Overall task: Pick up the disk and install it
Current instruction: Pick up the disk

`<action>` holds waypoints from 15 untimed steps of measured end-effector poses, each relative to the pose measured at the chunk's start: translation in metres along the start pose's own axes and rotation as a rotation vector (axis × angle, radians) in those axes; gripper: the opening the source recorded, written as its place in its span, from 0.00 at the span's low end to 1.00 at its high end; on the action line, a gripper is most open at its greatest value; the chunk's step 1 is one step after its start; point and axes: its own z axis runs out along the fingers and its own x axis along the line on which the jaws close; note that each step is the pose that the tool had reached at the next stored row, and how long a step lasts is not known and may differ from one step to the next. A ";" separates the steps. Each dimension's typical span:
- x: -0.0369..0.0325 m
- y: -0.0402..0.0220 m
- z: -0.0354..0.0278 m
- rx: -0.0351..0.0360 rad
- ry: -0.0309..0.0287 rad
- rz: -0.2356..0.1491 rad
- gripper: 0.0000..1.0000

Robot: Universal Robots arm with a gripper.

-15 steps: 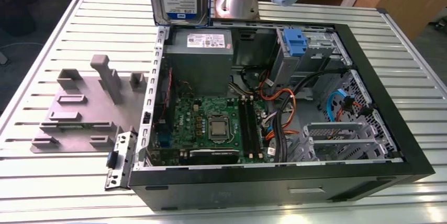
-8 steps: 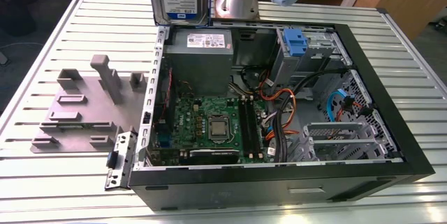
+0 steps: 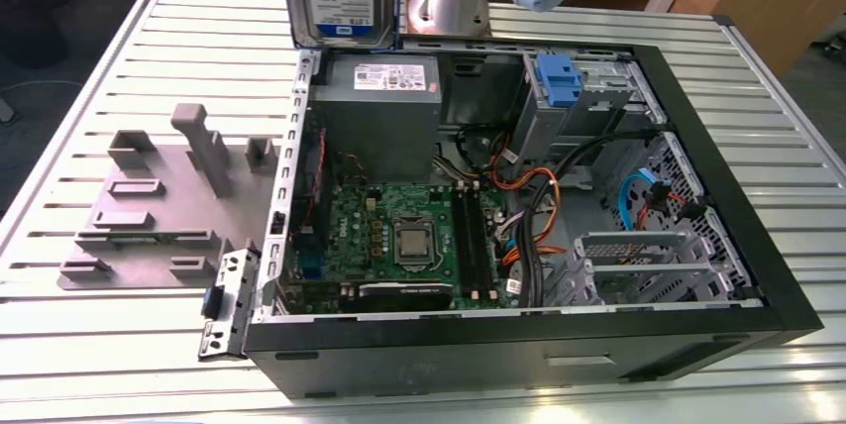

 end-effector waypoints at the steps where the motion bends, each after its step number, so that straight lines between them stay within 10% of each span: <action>1: 0.0001 -0.0002 0.0000 -0.0002 0.0001 0.000 0.35; 15: 0.0078 -0.0033 0.0009 -0.0001 0.0001 0.000 0.35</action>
